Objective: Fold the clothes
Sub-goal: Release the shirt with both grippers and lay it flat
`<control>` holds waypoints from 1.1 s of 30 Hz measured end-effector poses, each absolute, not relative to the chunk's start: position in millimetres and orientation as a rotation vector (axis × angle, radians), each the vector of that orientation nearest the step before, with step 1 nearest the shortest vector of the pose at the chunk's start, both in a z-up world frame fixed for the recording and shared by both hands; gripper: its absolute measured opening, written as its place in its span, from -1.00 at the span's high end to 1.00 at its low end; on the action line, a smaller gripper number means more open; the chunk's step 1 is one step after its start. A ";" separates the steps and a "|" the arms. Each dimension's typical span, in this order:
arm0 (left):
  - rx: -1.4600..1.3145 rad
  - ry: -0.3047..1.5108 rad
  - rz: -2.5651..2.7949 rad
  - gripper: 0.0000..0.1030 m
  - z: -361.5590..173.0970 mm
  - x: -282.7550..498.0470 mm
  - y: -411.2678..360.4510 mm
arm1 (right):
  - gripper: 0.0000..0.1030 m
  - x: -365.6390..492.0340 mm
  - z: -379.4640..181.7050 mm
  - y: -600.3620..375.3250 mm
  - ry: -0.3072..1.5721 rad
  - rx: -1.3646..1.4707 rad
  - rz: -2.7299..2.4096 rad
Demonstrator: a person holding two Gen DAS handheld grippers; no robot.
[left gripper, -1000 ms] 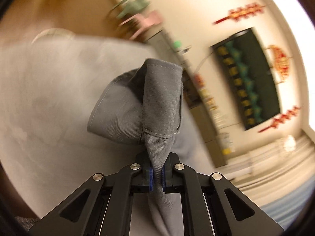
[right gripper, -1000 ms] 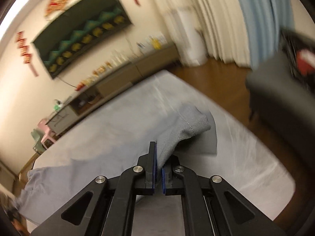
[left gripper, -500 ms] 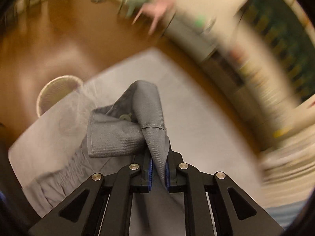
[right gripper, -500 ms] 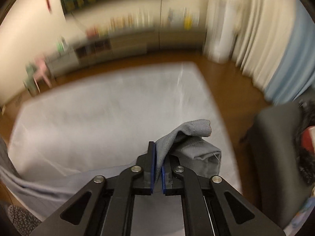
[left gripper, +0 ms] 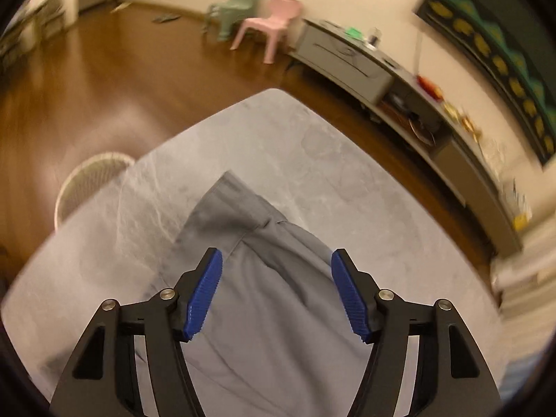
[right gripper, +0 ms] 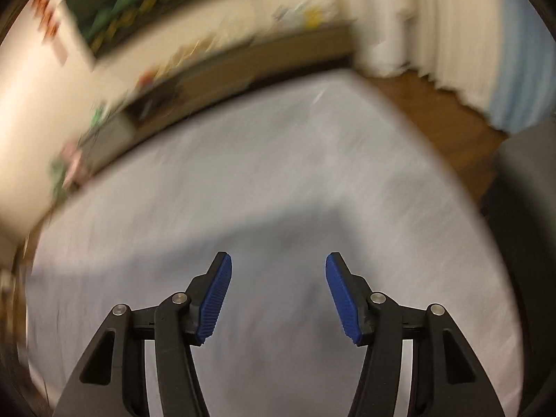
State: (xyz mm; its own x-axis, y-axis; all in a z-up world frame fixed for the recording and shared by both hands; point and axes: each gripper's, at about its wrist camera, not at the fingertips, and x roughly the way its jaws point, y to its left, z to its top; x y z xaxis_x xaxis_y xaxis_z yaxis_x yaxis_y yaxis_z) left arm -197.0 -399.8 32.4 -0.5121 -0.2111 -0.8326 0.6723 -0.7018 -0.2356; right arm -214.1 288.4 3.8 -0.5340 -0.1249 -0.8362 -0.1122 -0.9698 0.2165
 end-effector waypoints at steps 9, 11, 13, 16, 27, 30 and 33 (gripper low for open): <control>1.045 0.731 -2.339 -0.31 52.2 -118.2 -394.8 | -0.23 -257.3 -39.4 262.5 -0.020 1.683 -2.799; 1.118 0.724 -2.365 -0.31 33.0 -106.6 -382.7 | -0.23 -259.0 -38.7 263.4 -0.018 1.693 -2.830; 1.205 0.677 -2.326 -0.29 8.7 -109.7 -379.5 | -0.23 -260.8 -39.0 264.1 -0.019 1.700 -2.852; 1.286 0.652 -2.290 -0.29 -12.7 -139.1 -381.1 | -0.23 -266.6 -43.5 267.7 -0.018 1.745 -2.869; 1.498 0.106 -2.101 -0.34 -58.8 -301.8 -370.9 | -0.24 -271.8 -43.4 274.2 0.062 1.791 -2.905; 1.515 0.150 -2.119 -0.33 -61.3 -321.4 -374.9 | -0.24 -275.1 -43.6 279.9 0.063 1.790 -2.925; 1.405 0.405 -2.201 -0.24 -34.2 -291.6 -386.5 | -0.23 -278.3 -43.7 279.1 0.105 1.783 -2.957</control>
